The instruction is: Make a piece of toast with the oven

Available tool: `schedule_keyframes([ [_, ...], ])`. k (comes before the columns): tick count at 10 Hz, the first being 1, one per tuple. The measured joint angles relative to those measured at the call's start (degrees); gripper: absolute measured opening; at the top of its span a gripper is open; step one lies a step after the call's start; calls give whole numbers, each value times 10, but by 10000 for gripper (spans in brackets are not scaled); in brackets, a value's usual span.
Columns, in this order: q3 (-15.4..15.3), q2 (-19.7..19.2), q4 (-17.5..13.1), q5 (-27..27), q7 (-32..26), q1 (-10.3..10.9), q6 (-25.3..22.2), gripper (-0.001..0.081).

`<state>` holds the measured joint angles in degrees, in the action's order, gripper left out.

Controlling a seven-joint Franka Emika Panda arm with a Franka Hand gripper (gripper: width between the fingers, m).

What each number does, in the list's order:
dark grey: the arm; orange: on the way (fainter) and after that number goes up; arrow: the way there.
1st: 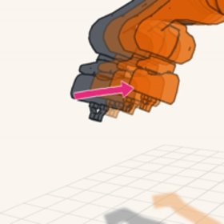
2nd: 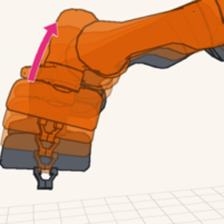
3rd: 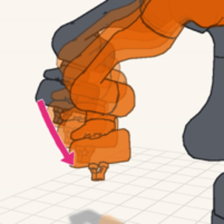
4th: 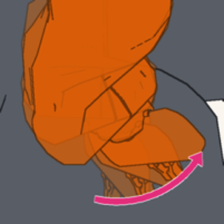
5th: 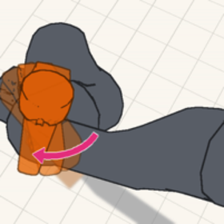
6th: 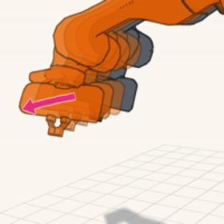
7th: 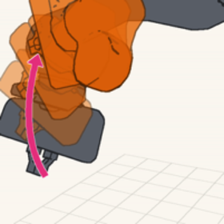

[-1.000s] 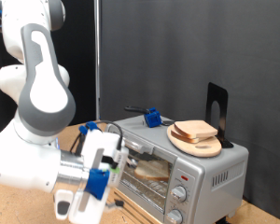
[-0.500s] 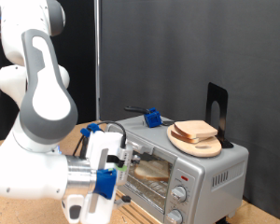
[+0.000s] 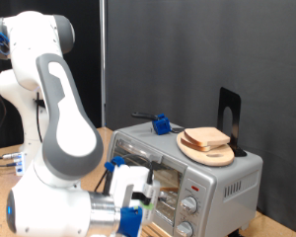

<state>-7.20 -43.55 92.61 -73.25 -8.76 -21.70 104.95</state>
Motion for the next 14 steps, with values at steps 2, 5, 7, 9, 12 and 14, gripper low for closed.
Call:
schedule_keyframes([
  [2, 0, -29, -23, 1, -17, 0, -6, 806],
  [5, -3, -56, -38, -18, -48, 0, -3, 806],
  [7, -11, -71, -45, -26, -53, 1, -3, 806],
  [9, -17, -81, -46, -28, -54, 7, -2, 806],
  [12, -27, -89, -45, -33, -58, 16, 1, 806],
  [14, -33, -89, -42, -37, -59, 21, 3, 806],
])
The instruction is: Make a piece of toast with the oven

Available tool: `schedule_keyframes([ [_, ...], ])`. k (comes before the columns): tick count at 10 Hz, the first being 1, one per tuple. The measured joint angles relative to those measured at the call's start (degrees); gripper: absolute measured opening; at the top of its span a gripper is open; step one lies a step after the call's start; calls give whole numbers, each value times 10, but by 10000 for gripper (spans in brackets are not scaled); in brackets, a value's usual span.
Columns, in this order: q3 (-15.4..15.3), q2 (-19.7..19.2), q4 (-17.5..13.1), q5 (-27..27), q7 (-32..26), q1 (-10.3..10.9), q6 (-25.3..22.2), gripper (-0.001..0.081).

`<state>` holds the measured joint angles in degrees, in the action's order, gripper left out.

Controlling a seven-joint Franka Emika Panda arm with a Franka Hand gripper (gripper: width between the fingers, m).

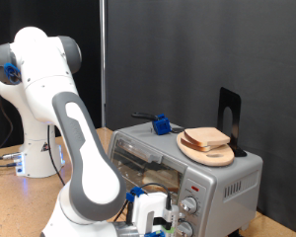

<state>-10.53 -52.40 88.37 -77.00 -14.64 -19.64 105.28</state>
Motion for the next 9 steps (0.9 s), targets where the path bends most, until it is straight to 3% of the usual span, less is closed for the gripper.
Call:
schedule_keyframes([
  [3, -7, 0, 3, -10, -1, 3, 13, 806],
  [5, -9, 0, 5, -13, -1, 4, 17, 535],
  [6, -9, 0, 5, -13, -1, 4, 18, 535],
  [7, -9, 0, 6, -13, -1, 4, 18, 398],
  [8, -9, 1, 6, -14, -1, 3, 15, 398],
  [9, -9, 4, 7, -14, 1, 3, 9, 216],
])
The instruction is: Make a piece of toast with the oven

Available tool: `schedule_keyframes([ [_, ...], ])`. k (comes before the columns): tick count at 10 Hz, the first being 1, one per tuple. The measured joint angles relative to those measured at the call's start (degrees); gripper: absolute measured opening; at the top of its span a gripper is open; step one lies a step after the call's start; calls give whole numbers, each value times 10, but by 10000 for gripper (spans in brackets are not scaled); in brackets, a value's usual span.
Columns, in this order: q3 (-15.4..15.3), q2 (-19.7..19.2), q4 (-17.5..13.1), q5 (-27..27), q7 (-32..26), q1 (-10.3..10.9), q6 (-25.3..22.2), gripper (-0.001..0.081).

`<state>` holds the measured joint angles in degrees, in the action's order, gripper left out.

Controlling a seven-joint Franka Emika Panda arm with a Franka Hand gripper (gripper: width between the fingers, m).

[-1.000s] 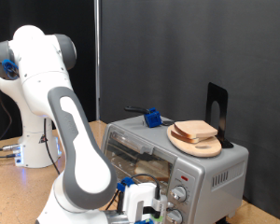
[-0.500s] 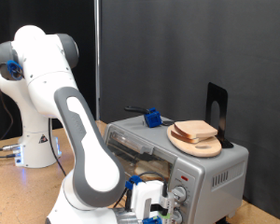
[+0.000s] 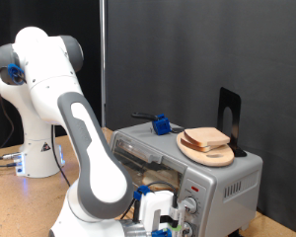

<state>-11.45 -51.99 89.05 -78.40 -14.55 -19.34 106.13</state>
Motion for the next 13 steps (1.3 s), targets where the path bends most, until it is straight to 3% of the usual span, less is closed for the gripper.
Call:
schedule_keyframes([
  [1, 0, 2, 1, 0, 3, 0, -1, 98],
  [3, -1, 2, 6, -11, -32, -2, -4, 98],
  [5, -10, 2, 19, -42, -132, -13, -11, 98],
  [9, -17, -6, 26, -69, -242, -23, -31, 98],
  [13, -18, -8, 26, -74, -265, -25, -36, 99],
])
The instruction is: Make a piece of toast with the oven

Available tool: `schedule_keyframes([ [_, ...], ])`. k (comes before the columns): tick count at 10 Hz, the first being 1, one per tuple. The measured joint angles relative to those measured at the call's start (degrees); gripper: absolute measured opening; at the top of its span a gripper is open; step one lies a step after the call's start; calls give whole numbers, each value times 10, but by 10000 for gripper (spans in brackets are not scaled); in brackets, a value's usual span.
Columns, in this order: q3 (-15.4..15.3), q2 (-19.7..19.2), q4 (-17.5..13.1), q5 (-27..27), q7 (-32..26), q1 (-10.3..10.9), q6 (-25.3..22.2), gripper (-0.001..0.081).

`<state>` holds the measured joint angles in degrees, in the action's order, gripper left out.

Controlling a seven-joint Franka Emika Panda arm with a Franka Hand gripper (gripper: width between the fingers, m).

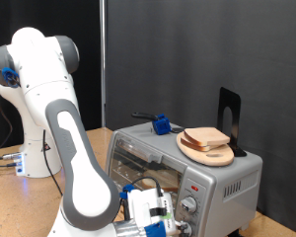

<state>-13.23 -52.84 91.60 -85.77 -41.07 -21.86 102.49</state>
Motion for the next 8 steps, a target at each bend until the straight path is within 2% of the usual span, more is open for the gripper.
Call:
schedule_keyframes([
  [3, 0, 4, 0, -4, 3, -6, -5, 99],
  [4, 0, 7, 0, -4, 8, -14, -11, 174],
  [5, 1, 11, 1, -4, 25, -21, -13, 358],
  [6, 6, 20, 8, 1, 56, -28, -13, 494],
  [7, 14, 33, 16, 12, 98, -33, -14, 494],
  [8, 21, 47, 25, 24, 143, -38, -17, 696],
])
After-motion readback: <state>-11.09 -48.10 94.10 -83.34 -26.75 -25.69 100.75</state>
